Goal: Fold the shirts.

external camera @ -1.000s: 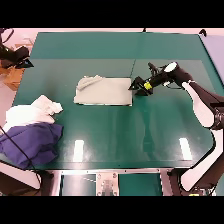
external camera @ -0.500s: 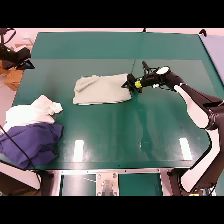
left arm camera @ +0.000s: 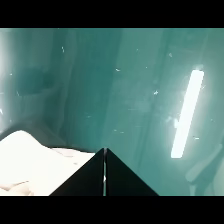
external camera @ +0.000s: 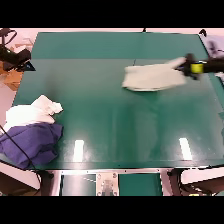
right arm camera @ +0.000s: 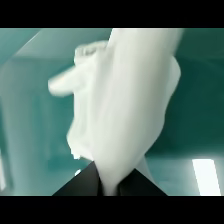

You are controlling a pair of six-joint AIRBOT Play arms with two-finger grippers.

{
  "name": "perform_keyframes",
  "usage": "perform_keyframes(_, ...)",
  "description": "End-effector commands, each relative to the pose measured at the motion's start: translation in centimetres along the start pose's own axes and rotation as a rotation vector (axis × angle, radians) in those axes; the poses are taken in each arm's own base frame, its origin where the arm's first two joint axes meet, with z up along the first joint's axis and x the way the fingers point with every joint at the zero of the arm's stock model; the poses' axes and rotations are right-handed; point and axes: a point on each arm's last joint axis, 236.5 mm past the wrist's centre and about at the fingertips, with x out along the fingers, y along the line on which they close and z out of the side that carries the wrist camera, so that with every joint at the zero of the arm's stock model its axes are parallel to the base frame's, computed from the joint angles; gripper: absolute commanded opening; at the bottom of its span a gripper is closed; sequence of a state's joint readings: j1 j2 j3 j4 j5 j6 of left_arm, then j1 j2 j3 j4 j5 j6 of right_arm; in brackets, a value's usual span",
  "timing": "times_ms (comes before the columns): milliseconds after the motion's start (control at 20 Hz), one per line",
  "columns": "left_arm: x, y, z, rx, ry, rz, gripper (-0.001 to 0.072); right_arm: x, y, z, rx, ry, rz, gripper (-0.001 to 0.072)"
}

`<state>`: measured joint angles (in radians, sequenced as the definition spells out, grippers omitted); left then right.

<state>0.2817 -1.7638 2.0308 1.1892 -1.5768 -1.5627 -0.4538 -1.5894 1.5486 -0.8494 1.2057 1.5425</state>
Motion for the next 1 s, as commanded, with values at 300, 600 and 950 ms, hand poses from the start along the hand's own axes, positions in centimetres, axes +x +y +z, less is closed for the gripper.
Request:
perform_keyframes(300, 0.0, 0.0, -0.3, -0.013, 0.013, -0.001, 0.0027, -20.2, -31.9, -11.0, 0.664, -0.223, -0.496, 0.0014)
perform_keyframes(600, 0.0, -0.7, -0.4, -0.019, 0.015, -0.028, 0.0027, -17.1, -36.3, -21.0, 0.903, -0.181, -0.477, 0.0013)
perform_keyframes(950, 0.0, -0.7, -0.7, -0.018, 0.031, -0.03, 0.0027, -16.1, -34.3, -21.2, 0.927, -0.138, -0.397, 0.0445)
